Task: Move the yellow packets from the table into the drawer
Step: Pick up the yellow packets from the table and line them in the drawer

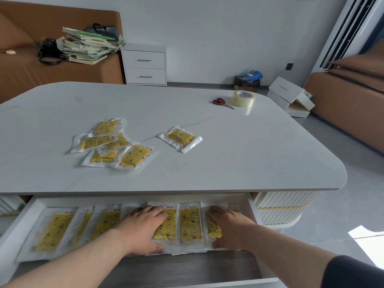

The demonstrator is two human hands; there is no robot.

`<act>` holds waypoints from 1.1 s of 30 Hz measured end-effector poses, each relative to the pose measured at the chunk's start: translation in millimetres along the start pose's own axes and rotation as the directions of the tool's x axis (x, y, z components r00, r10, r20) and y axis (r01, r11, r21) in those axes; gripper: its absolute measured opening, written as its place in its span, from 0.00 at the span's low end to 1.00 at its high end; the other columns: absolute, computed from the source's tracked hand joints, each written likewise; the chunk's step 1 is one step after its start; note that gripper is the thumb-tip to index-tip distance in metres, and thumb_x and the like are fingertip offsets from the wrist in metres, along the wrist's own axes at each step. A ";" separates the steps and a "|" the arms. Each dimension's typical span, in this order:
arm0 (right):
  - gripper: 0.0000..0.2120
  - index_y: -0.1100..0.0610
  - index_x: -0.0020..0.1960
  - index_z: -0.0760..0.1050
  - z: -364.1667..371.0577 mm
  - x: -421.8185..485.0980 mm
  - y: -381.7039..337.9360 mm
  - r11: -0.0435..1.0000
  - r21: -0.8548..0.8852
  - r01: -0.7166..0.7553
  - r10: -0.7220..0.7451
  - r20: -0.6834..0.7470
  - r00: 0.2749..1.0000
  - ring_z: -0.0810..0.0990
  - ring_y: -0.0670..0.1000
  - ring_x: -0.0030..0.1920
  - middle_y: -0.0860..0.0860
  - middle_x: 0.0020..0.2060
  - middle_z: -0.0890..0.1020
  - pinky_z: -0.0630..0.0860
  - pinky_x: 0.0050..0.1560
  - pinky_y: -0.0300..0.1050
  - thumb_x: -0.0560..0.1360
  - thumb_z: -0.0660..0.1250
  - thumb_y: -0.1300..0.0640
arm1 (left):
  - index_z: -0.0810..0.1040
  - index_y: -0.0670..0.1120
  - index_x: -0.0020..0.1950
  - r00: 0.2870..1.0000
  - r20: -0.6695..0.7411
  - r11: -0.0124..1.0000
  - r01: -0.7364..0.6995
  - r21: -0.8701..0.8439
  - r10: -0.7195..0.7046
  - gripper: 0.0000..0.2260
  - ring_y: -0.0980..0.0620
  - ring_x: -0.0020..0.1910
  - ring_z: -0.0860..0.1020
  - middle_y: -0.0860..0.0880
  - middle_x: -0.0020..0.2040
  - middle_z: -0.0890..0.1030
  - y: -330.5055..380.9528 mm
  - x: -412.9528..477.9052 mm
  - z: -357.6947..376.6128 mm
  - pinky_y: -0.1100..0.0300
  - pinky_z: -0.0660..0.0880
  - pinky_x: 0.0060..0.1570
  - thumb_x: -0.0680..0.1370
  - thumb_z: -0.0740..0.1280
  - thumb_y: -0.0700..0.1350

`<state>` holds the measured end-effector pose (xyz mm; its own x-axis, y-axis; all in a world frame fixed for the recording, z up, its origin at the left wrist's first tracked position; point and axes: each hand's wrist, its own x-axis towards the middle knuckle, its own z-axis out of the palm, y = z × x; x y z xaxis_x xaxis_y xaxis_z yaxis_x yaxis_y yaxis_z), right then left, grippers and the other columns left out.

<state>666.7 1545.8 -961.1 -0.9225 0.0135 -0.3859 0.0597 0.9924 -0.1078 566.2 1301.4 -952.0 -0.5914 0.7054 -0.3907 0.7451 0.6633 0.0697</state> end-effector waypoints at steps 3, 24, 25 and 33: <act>0.42 0.52 0.78 0.53 -1.4 -3.0 -1.3 1.000 -0.004 0.005 -0.005 0.008 1.000 0.54 0.51 0.78 0.48 0.79 0.53 0.56 0.76 0.49 0.72 0.70 0.41 | 0.46 0.51 0.79 1.000 0.007 1.000 0.008 -0.009 -0.008 0.42 0.52 0.78 0.45 0.53 0.80 0.45 2.4 -1.9 1.1 0.51 0.45 0.76 0.73 0.64 0.65; 0.28 0.46 0.72 0.67 -32.1 -12.8 -15.7 0.989 0.145 -0.012 0.025 -0.089 0.996 0.70 0.50 0.69 0.46 0.71 0.70 0.68 0.68 0.45 0.75 0.67 0.45 | 0.64 0.55 0.74 0.996 -0.089 0.998 -0.020 -0.065 0.015 0.32 0.52 0.73 0.63 0.54 0.74 0.63 5.2 -17.9 -26.5 0.55 0.62 0.71 0.72 0.66 0.62; 0.25 0.46 0.71 0.69 -37.5 -16.2 -18.0 0.983 0.182 -0.023 0.042 -0.103 0.994 0.72 0.49 0.67 0.45 0.68 0.73 0.70 0.66 0.44 0.75 0.67 0.45 | 0.70 0.54 0.68 0.996 -0.090 0.998 -0.019 -0.061 0.013 0.26 0.52 0.67 0.69 0.54 0.69 0.70 6.8 -23.3 -31.1 0.56 0.68 0.66 0.72 0.66 0.61; 0.18 0.51 0.64 0.77 -76.8 -50.7 -35.5 0.925 0.379 -0.040 0.138 -0.235 0.962 0.79 0.45 0.55 0.45 0.55 0.81 0.76 0.60 0.41 0.76 0.66 0.49 | 0.73 0.55 0.68 0.970 -0.234 0.969 0.012 -0.247 -0.071 0.19 0.56 0.61 0.75 0.57 0.64 0.76 8.8 -79.2 -77.9 0.58 0.72 0.60 0.78 0.62 0.56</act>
<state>682.0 1519.3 -867.4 -0.9690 0.1786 -0.1706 0.2364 0.8708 -0.4311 595.6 1270.9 -848.9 -0.6988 0.6950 -0.1692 0.6389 0.7128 0.2893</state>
